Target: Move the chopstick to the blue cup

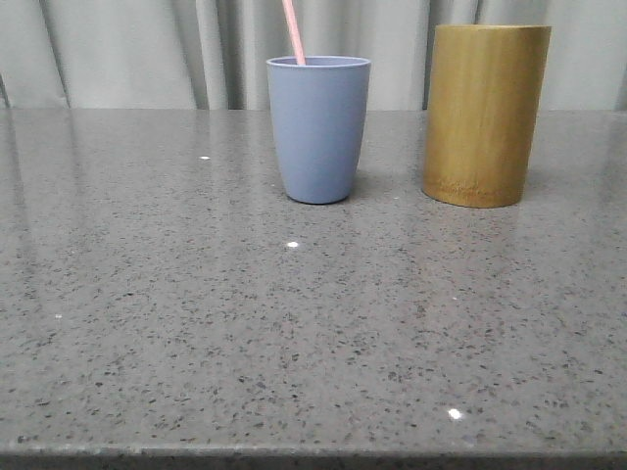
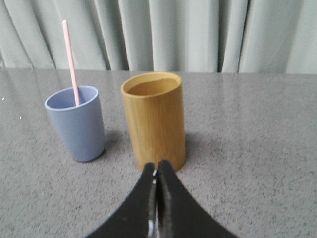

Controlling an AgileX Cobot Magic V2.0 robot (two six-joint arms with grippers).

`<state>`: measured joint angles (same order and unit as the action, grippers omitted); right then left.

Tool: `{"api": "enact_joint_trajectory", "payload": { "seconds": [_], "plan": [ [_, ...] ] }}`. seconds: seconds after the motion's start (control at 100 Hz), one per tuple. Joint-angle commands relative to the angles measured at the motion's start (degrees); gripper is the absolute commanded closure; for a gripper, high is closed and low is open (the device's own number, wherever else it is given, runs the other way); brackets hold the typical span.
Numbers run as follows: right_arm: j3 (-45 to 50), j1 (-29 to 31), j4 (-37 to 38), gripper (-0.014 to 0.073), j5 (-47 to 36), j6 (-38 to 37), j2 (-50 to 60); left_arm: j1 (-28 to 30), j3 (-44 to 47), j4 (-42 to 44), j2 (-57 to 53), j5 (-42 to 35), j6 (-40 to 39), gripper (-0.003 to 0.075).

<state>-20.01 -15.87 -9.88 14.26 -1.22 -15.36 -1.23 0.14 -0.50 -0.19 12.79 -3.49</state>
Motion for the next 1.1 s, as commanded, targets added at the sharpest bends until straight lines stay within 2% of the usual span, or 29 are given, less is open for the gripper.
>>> {"api": "enact_joint_trajectory", "payload": {
  "seconds": [0.0, 0.18, 0.32, 0.64, 0.81, 1.09],
  "plan": [
    [-0.08, 1.23, 0.37, 0.066, -8.02, 0.14, 0.21, 0.05, 0.5, -0.06, -2.07, -4.09, -0.12, 0.0739],
    [5.99, 4.5, 0.54, 0.066, -16.79, 0.14, 2.8, 0.05, 0.5, -0.06, -2.07, -4.09, -0.12, 0.0739],
    [11.78, 7.01, 4.7, 0.066, -20.27, 0.14, 5.12, 0.05, 0.5, -0.06, -2.07, -4.09, -0.12, 0.0739],
    [21.62, 13.23, 4.99, 0.066, -20.07, 0.04, 12.83, 0.05, 0.5, -0.06, -2.07, -4.09, -0.12, 0.0739],
    [21.63, 15.36, 5.05, 0.066, -14.26, 0.04, 17.19, 0.05, 0.5, -0.06, -2.07, -4.09, -0.12, 0.0739],
    [21.63, 16.03, 5.05, 0.066, -14.26, 0.04, 17.14, 0.05, 0.5, -0.06, -1.97, -4.09, -0.12, 0.0739]
  ]
}}
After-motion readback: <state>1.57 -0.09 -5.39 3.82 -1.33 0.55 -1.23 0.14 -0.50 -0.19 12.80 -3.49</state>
